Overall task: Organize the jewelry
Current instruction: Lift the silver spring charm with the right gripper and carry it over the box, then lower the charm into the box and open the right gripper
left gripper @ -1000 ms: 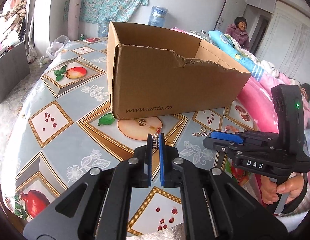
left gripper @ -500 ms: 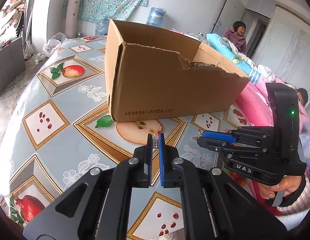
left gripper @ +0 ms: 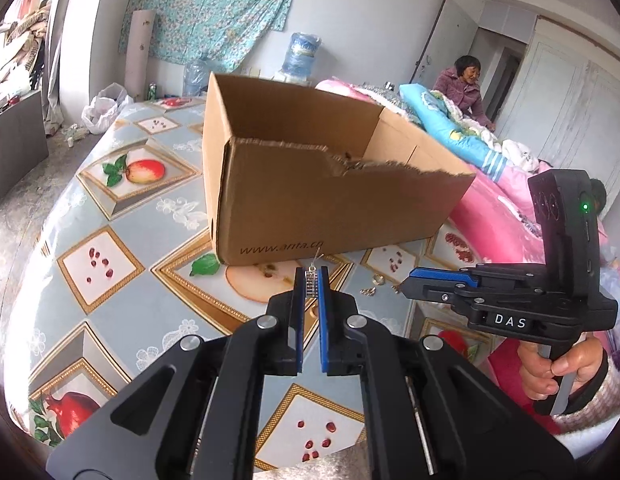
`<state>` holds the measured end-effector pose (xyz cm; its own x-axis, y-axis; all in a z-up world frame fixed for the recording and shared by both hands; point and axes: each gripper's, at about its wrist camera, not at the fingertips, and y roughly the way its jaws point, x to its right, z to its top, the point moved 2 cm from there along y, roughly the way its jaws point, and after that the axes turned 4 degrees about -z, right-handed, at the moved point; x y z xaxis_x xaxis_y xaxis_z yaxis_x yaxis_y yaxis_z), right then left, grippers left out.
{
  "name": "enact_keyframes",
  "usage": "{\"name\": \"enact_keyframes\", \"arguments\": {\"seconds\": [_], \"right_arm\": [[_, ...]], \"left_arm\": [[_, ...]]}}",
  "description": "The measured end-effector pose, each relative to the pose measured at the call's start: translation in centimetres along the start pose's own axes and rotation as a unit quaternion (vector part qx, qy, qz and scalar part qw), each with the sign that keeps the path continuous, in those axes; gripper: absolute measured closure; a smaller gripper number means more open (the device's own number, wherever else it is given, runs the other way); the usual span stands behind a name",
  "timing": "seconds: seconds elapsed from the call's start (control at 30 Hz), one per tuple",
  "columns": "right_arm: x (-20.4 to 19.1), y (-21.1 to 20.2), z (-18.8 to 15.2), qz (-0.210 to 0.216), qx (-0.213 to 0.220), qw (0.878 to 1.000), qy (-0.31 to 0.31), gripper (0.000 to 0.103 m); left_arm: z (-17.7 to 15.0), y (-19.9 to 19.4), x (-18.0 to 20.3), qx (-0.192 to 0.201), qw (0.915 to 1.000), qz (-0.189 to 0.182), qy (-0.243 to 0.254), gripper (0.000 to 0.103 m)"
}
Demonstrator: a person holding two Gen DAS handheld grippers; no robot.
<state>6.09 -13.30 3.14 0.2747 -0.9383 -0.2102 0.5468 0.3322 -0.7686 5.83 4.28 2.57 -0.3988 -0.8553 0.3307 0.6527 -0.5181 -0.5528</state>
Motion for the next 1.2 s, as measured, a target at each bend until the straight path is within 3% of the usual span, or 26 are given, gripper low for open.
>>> {"name": "enact_keyframes", "arguments": {"seconds": [0.2, 0.37, 0.53, 0.63, 0.9, 0.93, 1.0, 1.2], "right_arm": [[-0.6, -5.8, 3.9, 0.033, 0.086, 0.996, -0.012, 0.088], [0.6, -7.8, 8.7, 0.033, 0.123, 0.992, -0.013, 0.088], [4.3, -3.6, 13.7, 0.024, 0.057, 0.998, 0.030, 0.088], [6.5, 0.0, 15.7, 0.026, 0.006, 0.998, 0.052, 0.088], [9.1, 6.4, 17.9, -0.007, -0.061, 0.996, 0.063, 0.087], [9.4, 6.8, 18.1, -0.008, -0.062, 0.996, 0.062, 0.087], [9.8, 7.2, 18.3, -0.010, -0.062, 0.996, 0.060, 0.085], [10.4, 6.6, 18.5, -0.019, -0.045, 0.997, 0.061, 0.081]], "left_arm": [[4.8, -3.6, 3.3, 0.058, 0.9963, -0.045, 0.044, 0.098], [10.3, -2.2, 4.9, 0.057, 0.9935, -0.083, 0.053, 0.098], [15.0, 4.7, 4.4, -0.018, 0.9940, -0.106, 0.023, 0.098], [16.5, 9.7, 3.7, -0.068, 0.9939, -0.085, 0.018, 0.098], [16.5, 18.5, 0.9, -0.171, 0.9842, -0.046, -0.013, 0.096], [16.3, 18.7, 0.8, -0.176, 0.9831, -0.045, -0.019, 0.093], [16.2, 18.8, 0.4, -0.174, 0.9835, -0.042, -0.024, 0.075], [16.3, 18.2, 0.3, -0.161, 0.9857, -0.039, -0.028, 0.073]]}}
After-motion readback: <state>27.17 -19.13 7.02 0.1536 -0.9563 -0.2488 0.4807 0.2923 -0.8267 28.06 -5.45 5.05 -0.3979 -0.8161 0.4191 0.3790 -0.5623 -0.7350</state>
